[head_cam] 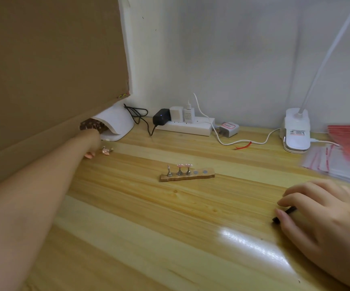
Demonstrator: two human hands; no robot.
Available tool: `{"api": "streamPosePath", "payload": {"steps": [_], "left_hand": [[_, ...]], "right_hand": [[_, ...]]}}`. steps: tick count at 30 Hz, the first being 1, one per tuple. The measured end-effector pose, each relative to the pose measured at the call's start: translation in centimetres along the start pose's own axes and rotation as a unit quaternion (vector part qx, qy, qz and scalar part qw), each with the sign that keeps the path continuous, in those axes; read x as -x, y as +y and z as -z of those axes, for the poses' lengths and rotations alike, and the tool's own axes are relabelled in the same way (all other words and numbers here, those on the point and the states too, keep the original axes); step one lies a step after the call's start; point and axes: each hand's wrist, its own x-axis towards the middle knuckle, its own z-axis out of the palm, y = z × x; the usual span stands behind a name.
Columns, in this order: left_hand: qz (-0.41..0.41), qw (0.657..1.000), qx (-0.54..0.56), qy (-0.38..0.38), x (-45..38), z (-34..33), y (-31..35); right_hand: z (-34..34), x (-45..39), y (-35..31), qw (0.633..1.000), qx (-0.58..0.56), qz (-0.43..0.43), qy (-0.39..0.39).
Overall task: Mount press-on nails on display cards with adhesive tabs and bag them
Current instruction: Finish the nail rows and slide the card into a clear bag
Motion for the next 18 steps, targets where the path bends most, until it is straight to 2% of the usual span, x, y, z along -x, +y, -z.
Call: {"api": "streamPosePath", "payload": {"steps": [2, 6, 12, 18], "left_hand": [[0.031, 0.998, -0.057, 0.01, -0.4, -0.9, 0.5], [0.05, 0.982, -0.164, 0.083, -1.3, -1.9, 0.9], [0.042, 0.971, -0.201, 0.122, -1.5, -2.5, 1.0], [0.018, 0.962, -0.244, 0.119, -0.3, -2.8, 0.6]], "right_hand": [[0.0, 0.0, 0.0, 1.0, -0.003, 0.001, 0.001], [-0.1, -0.1, 0.1, 1.0, -0.007, 0.002, 0.001], [-0.2, 0.0, 0.2, 1.0, -0.01, 0.005, -0.005], [-0.3, 0.1, 0.2, 1.0, -0.013, 0.002, -0.007]]}}
